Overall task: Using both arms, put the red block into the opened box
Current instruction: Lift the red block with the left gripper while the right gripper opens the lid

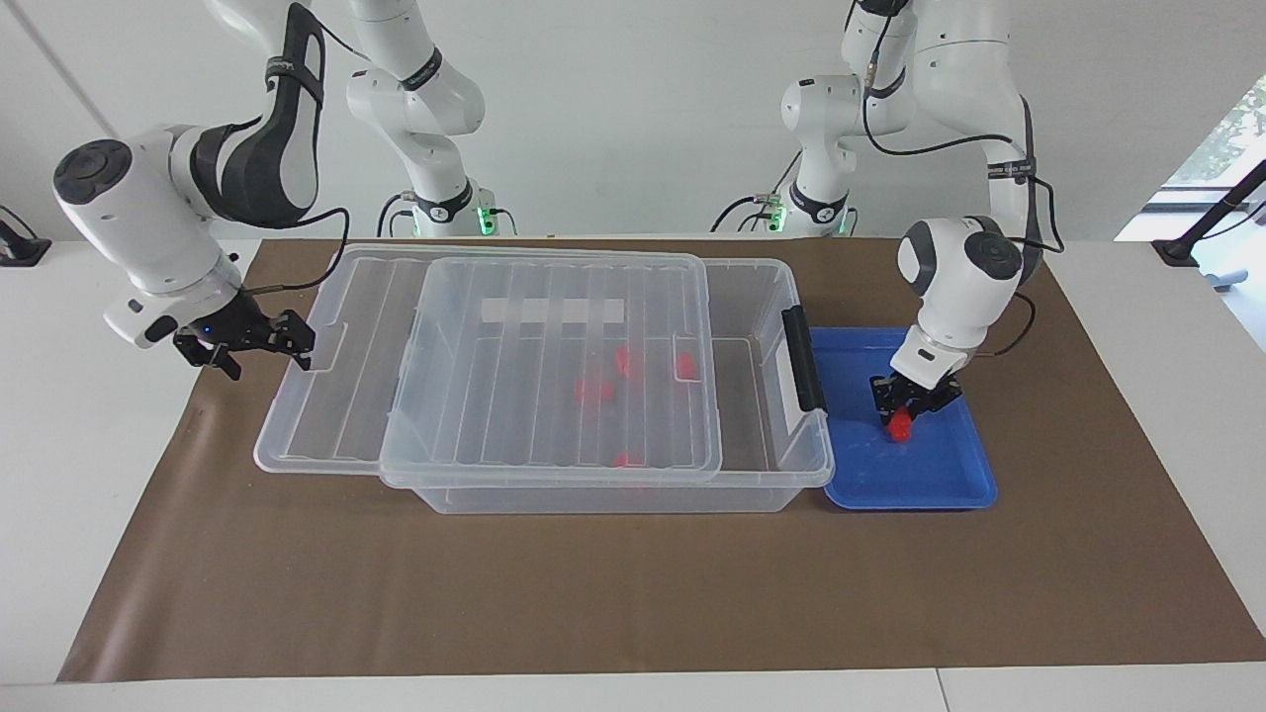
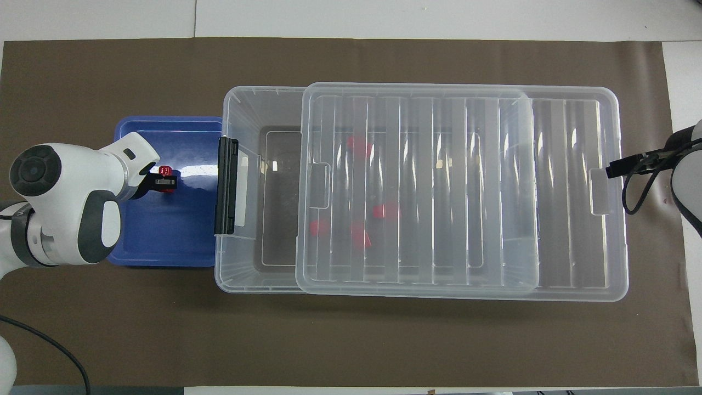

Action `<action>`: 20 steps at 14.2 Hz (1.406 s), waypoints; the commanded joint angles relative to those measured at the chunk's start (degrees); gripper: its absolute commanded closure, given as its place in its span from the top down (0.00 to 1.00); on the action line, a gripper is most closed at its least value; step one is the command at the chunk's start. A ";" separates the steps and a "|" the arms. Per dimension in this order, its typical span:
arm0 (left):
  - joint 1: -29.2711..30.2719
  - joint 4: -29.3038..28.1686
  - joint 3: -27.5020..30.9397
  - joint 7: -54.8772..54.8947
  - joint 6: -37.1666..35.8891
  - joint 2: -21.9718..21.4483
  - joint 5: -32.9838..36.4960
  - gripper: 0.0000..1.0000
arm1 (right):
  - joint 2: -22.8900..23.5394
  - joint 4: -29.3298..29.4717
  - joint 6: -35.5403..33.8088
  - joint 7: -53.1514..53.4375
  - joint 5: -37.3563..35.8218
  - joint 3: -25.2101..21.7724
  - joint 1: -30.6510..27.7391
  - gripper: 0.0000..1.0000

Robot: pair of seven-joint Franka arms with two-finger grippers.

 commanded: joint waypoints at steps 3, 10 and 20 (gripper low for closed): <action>-0.32 6.98 0.40 -1.33 -16.08 -8.29 0.89 0.00 | -0.27 0.52 0.26 -4.39 -0.05 0.40 -2.89 1.00; -9.08 16.24 -0.57 -9.03 -30.45 -12.52 5.09 0.00 | -0.27 0.52 0.62 -6.32 -0.13 0.31 -3.94 1.00; -24.56 18.61 -0.83 -26.19 -23.88 -5.41 5.72 0.00 | -0.18 0.34 0.70 -8.25 -0.05 0.40 -5.27 1.00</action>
